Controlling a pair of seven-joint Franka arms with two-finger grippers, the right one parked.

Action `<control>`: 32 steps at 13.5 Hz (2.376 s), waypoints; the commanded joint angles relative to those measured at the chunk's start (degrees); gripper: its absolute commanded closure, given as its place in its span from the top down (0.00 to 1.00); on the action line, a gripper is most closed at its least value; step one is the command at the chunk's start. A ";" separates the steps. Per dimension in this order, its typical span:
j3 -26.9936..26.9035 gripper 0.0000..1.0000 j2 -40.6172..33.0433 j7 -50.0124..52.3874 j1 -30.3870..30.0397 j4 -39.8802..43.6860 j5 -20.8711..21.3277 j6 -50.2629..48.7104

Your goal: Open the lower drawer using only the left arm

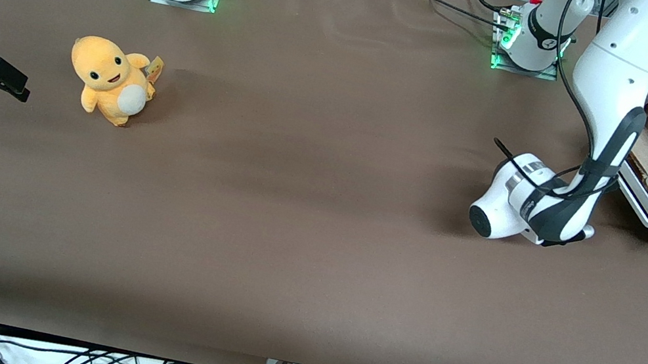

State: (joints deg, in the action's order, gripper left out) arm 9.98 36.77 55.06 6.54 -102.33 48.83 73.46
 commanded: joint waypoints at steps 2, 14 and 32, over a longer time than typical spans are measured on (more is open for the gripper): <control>2.67 1.00 -2.85 -9.85 -0.39 7.02 -8.55 0.98; 3.20 1.00 -3.20 -32.26 -0.56 21.64 -30.28 9.58; 2.41 1.00 -18.66 -53.58 -10.94 24.82 -46.97 17.86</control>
State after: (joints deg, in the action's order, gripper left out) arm 12.88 20.67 2.67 -3.25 -75.41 5.40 91.90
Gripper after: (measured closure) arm 0.000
